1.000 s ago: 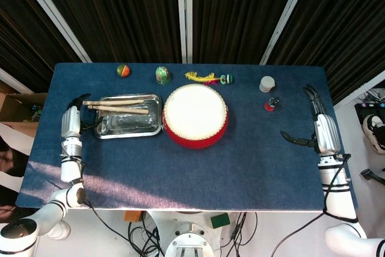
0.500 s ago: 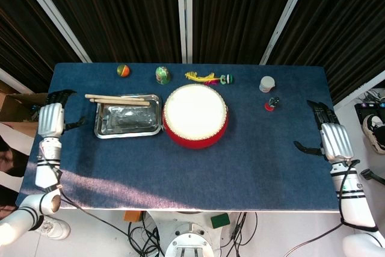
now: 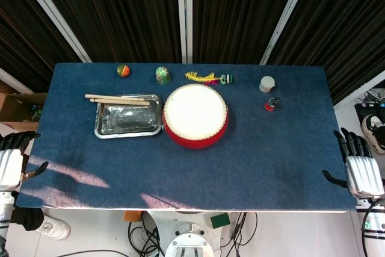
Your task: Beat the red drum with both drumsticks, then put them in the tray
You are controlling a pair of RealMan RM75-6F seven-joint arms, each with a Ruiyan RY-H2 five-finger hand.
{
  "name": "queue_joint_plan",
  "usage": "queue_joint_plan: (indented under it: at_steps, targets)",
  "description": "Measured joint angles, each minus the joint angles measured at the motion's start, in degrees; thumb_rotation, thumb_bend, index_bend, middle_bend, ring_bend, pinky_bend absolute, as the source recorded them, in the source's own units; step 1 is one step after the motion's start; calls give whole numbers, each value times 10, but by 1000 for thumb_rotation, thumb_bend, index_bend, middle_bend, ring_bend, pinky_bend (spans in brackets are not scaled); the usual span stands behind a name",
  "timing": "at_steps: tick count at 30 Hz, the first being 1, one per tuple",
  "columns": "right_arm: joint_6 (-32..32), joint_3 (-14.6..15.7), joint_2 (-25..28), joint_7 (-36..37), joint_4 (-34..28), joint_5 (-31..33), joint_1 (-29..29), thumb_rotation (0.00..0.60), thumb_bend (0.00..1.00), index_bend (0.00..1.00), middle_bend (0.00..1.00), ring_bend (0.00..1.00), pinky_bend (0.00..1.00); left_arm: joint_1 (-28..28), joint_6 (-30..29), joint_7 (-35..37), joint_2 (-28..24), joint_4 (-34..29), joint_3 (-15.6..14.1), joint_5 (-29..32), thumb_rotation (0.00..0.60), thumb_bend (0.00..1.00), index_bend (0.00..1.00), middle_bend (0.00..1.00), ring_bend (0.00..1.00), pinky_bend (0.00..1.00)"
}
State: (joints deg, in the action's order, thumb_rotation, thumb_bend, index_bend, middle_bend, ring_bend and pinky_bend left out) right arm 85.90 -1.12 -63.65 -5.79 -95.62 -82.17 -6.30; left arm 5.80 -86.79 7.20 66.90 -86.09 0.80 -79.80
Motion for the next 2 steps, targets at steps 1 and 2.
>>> queue_joint_plan:
  at_steps: [1, 2]
  targets:
    - [5, 3, -6, 0, 5, -7, 5, 600, 176, 0, 30, 0, 88, -7, -7, -6, -2, -7, -4, -4, 600, 176, 255, 209, 168, 133]
    - [8, 5, -10, 1, 9, -12, 7, 600, 176, 0, 33, 0, 88, -14, -14, -11, -4, -15, -8, -8, 600, 176, 256, 208, 168, 133]
